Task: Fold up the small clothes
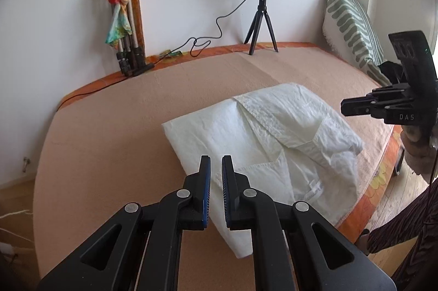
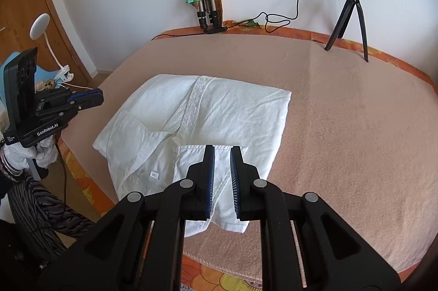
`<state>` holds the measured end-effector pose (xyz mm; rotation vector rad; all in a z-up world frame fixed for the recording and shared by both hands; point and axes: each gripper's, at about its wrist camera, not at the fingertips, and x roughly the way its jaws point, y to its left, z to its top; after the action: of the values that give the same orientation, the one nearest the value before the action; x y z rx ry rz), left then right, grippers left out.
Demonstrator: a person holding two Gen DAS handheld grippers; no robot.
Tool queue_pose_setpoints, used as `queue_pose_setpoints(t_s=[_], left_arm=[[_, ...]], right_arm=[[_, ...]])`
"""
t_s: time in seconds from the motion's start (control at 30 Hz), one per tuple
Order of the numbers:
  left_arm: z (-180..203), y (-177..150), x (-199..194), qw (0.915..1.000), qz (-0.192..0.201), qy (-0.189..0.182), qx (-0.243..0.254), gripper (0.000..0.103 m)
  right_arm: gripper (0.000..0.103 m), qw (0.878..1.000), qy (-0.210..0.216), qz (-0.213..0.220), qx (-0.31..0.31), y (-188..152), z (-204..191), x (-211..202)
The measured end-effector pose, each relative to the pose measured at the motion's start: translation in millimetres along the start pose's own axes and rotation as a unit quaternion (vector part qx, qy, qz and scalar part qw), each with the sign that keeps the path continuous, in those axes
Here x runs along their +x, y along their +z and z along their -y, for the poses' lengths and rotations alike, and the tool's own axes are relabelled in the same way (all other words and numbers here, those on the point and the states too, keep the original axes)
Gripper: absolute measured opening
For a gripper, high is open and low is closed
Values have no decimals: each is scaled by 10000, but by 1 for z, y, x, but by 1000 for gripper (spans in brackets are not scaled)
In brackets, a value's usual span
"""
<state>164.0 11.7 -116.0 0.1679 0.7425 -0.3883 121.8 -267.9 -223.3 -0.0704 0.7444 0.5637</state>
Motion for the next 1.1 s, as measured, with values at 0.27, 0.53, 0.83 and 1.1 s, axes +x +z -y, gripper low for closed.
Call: queue_pose_setpoints(t_s=[0.27, 0.53, 0.83, 1.1], left_arm=[[6, -35, 42, 9962, -788, -103, 369, 7], [-34, 14, 10, 9990, -266, -65, -354, 7], [-29, 62, 57, 9959, -204, -447, -755, 8], [-29, 61, 103, 9960, -504, -294, -680, 8]], right_arm=[[12, 9980, -42, -574, 250, -28, 30, 45], [13, 9992, -47, -309, 251, -2, 42, 16], [14, 9997, 100, -61, 205, 69, 38, 54], [14, 9988, 278, -355, 181, 81, 37, 103]])
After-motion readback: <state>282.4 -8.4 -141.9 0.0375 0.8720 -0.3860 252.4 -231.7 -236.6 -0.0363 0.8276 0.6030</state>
